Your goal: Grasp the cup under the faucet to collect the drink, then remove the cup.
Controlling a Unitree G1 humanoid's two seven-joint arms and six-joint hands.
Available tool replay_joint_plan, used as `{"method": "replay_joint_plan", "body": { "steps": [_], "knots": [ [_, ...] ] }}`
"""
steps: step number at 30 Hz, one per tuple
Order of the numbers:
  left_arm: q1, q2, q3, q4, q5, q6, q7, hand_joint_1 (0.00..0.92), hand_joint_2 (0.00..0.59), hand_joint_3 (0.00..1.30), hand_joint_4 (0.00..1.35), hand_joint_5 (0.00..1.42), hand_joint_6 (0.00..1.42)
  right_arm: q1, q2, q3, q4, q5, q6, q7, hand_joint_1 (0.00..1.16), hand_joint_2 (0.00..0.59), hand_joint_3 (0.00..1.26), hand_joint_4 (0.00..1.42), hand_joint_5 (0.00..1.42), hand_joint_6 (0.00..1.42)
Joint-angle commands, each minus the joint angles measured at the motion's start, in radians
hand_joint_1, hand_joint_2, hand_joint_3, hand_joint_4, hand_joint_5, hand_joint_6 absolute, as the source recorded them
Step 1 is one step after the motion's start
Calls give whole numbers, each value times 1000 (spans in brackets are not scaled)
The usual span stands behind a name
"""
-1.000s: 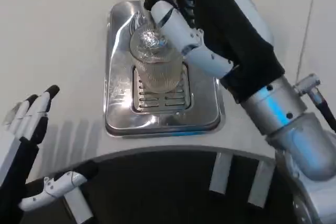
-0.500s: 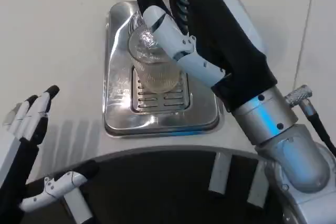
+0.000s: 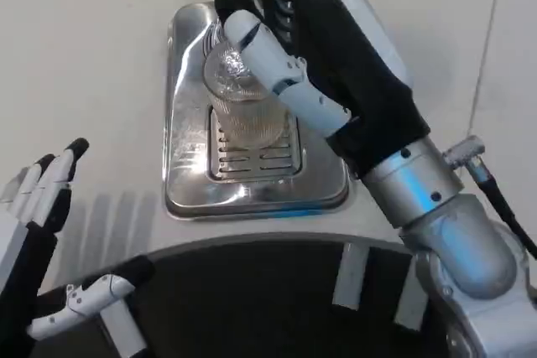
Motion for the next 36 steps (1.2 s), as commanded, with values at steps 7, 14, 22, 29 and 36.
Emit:
{"method": "replay_joint_plan", "body": {
  "steps": [7,14,22,29,36],
  "knots": [
    [-2,-12,10,42,-9,-34,25,0,70,0,0,0,0,-105,-72,86,-49,-101,148,86,77,502,0,0,0,0],
    [-20,-17,6,64,-7,-39,35,0,67,0,0,0,0,-182,-160,205,-143,-334,268,165,0,504,0,0,0,0],
    [-60,-36,-6,76,22,-26,61,0,56,0,0,0,0,-179,-171,291,-206,-610,387,234,0,532,0,0,0,0],
    [-146,-54,-30,142,14,-32,84,87,45,0,0,0,0,-119,-149,311,-254,-715,386,264,0,550,0,0,0,0],
    [-267,-73,-80,249,14,-63,118,186,47,0,0,0,0,-108,-133,322,-258,-788,380,316,0,554,0,0,0,0]
  ]
}}
